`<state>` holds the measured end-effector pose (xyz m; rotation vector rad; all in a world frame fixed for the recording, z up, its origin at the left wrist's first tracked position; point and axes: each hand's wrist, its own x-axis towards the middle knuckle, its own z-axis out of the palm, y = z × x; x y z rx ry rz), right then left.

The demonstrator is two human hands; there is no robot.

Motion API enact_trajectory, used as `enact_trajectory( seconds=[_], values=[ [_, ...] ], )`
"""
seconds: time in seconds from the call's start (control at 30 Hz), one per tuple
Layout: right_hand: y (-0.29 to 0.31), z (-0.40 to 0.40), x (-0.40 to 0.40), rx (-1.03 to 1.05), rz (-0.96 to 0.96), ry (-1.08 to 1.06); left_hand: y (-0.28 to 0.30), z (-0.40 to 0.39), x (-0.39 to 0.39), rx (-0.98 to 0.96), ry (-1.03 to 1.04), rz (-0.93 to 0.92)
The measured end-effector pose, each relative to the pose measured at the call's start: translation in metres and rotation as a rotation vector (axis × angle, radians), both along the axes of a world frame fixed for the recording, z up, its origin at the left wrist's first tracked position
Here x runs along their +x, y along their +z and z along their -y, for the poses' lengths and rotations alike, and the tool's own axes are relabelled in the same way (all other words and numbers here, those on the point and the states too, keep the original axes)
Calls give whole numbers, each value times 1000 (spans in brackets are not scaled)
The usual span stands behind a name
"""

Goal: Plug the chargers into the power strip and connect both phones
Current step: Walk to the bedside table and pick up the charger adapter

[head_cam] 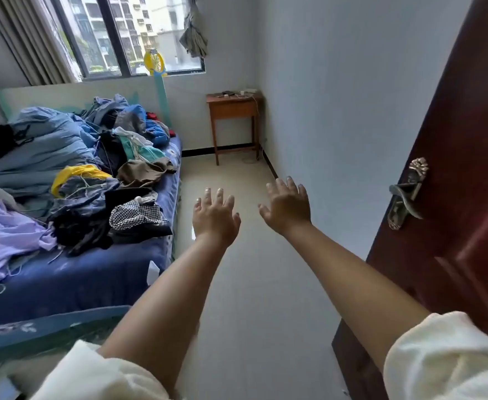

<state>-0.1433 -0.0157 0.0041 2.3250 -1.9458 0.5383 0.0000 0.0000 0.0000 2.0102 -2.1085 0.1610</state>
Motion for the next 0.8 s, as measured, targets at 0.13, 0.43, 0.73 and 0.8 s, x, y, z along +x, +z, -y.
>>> enact_trajectory(
  seconds=[0.13, 0.43, 0.73, 0.8],
  values=[
    [-2, 76, -2, 13, 18, -28, -4, 73, 7, 33, 35, 19],
    [-29, 277, 43, 14, -82, 83, -29, 265, 53, 67, 73, -38],
    [-52, 495, 85, 153, -65, 13, -42, 501, 95, 140, 46, -87],
    [-57, 541, 86, 168, -43, -5, -50, 549, 95, 164, 19, -92]
  ],
)
